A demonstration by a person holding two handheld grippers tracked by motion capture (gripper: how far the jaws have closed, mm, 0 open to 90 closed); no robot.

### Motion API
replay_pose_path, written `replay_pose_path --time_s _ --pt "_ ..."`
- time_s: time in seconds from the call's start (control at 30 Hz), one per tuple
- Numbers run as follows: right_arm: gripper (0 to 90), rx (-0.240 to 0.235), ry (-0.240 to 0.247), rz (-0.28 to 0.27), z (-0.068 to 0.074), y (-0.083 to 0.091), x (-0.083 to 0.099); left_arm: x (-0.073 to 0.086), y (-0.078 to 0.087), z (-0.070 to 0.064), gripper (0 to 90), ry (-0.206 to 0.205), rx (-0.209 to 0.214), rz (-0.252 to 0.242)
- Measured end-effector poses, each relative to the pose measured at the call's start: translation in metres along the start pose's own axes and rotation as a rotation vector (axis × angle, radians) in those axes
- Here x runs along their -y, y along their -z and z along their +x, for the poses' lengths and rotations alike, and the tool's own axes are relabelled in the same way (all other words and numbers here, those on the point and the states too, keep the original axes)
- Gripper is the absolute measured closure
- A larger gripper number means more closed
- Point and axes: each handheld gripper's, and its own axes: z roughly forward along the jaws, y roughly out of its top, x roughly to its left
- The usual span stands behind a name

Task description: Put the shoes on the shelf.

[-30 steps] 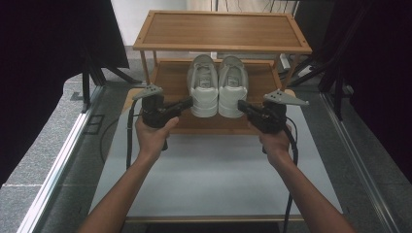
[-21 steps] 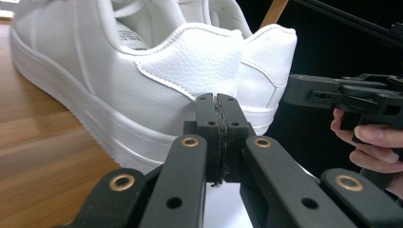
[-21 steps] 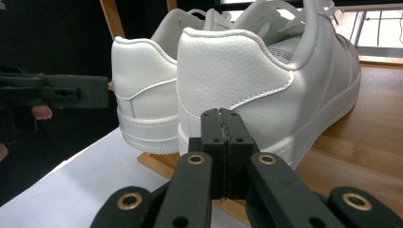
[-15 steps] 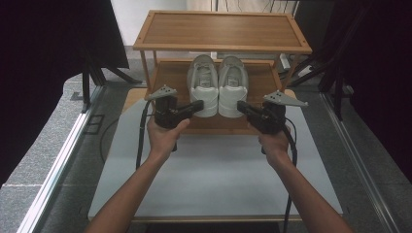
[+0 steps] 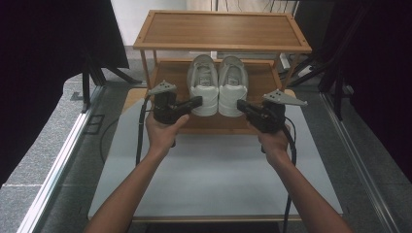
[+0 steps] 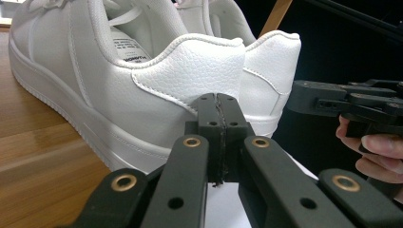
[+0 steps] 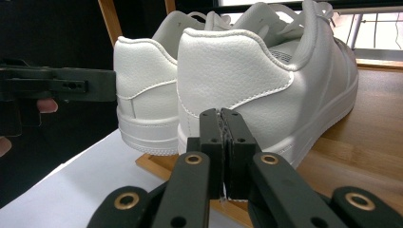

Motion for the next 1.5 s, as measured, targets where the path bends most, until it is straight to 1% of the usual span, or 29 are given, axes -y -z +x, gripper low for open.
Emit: replay_pose_path --time_s 0.1,0.17,0.27,0.33,0.4,0.6,0.7,0.73,0.83,0.93,1.0,1.03,1.07,1.1,1.2,1.23,1.37,1.43,1.5 --pt "87.5 -0.004 -0.019 0.001 0.001 0.0 0.0 0.0 -0.001 0.0 90.0 -0.008 -0.012 0.005" --pt "87.5 -0.003 -0.007 0.001 0.001 0.0 0.0 -0.001 -0.003 0.001 90.0 -0.005 -0.015 0.004" --pt "87.5 -0.01 -0.021 0.0 -0.001 0.0 0.0 -0.002 -0.005 0.002 90.0 -0.002 -0.021 0.001" --pt "87.5 -0.009 -0.02 0.0 -0.001 0.001 0.0 -0.003 -0.007 0.002 90.0 -0.003 -0.023 0.0" --pt "87.4 -0.01 -0.021 0.0 -0.002 0.001 0.0 -0.004 -0.008 0.003 90.0 -0.013 -0.03 0.004" --pt "86.8 -0.013 -0.029 -0.001 -0.001 0.001 0.001 -0.007 -0.012 0.007 90.0 -0.008 -0.034 0.009" --pt "86.2 -0.014 -0.035 0.0 0.0 0.001 0.001 -0.009 -0.014 0.009 90.0 0.002 -0.027 0.009" --pt "86.3 -0.012 -0.032 -0.001 0.0 0.0 0.001 -0.009 -0.014 0.01 90.0 -0.003 -0.027 0.01" --pt "86.2 -0.017 -0.043 0.0 -0.001 -0.001 0.001 -0.01 -0.015 0.01 90.0 -0.002 -0.036 0.008" --pt "86.3 -0.021 -0.047 0.004 0.0 -0.002 0.002 -0.01 -0.014 0.012 90.0 -0.003 -0.031 0.009" --pt "86.4 -0.026 -0.051 0.002 0.0 -0.003 0.002 -0.008 -0.014 0.014 90.0 0.014 -0.011 0.004" --pt "86.4 -0.028 -0.049 0.001 0.001 -0.003 0.002 -0.007 -0.014 0.015 90.0 0.031 -0.001 -0.002" --pt "86.8 -0.026 -0.044 -0.001 0.001 -0.003 0.001 -0.006 -0.013 0.016 90.0 0.041 0.005 -0.004" --pt "88.6 -0.016 -0.027 -0.002 0.002 -0.003 0.0 -0.006 -0.013 0.016 90.0 0.044 0.008 -0.006" --pt "89.1 -0.011 -0.013 -0.002 0.001 -0.004 -0.002 -0.007 -0.014 0.016 90.0 0.047 0.002 -0.007" --pt "89.2 0.0 -0.008 0.005 0.0 -0.005 -0.003 -0.007 -0.014 0.016 90.0 0.051 0.004 -0.007" --pt "89.3 0.008 -0.008 0.015 -0.002 -0.007 -0.005 -0.007 -0.014 0.015 90.0 0.048 0.002 -0.004" --pt "89.3 0.025 -0.009 0.019 -0.004 -0.012 -0.006 -0.006 -0.014 0.015 90.0 0.05 0.001 -0.006" --pt "89.3 0.029 -0.009 0.019 -0.004 -0.013 -0.007 -0.006 -0.014 0.015 90.0 0.052 0.001 -0.006"
